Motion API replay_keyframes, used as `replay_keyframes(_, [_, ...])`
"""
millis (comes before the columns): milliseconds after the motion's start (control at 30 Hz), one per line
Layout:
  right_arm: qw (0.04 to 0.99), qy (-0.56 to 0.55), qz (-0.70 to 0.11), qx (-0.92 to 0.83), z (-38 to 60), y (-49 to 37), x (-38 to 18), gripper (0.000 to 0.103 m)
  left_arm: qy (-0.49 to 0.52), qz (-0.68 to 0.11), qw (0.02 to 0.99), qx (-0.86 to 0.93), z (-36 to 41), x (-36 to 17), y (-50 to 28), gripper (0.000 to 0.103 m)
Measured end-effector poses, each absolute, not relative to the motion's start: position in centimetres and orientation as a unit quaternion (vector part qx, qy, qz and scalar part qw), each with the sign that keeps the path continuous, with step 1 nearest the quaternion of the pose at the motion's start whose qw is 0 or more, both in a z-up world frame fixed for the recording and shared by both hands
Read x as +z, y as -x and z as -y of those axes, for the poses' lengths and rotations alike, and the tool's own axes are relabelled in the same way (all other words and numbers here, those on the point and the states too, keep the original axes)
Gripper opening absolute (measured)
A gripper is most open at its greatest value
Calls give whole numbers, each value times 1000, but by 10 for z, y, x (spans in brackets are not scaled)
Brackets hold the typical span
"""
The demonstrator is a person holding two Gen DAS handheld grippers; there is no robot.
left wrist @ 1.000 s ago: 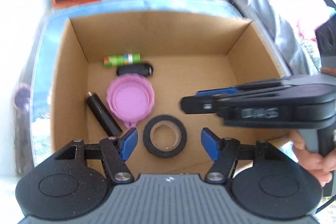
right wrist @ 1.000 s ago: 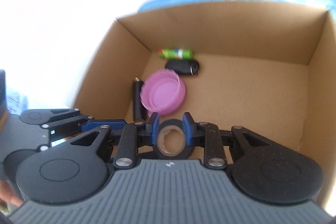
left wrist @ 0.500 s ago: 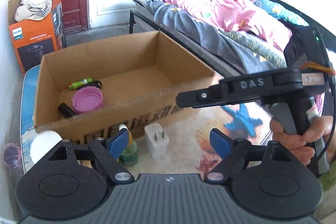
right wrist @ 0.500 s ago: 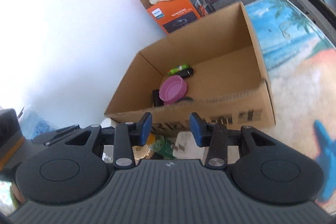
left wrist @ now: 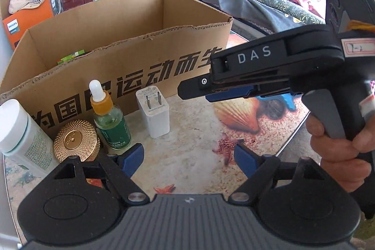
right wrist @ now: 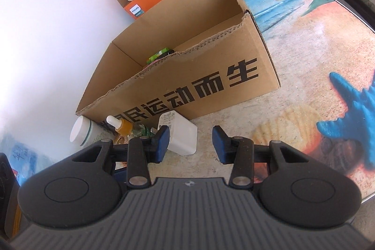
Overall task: Organize rigid objects
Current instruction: 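Move the right gripper out of the box toward the white charger plug, then lower the right gripper onto the white charger plug and close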
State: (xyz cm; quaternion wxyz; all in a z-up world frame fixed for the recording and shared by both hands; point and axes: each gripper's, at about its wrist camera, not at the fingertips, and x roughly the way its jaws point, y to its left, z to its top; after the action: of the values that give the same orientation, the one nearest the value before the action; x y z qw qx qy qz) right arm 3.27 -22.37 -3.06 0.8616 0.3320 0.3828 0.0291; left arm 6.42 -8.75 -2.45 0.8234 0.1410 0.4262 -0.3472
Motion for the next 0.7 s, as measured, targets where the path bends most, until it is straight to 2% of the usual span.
replay_keyframes(700, [856, -343, -385, 29, 226, -45, -31, 40, -139, -416, 833, -339, 92, -36, -66, 85])
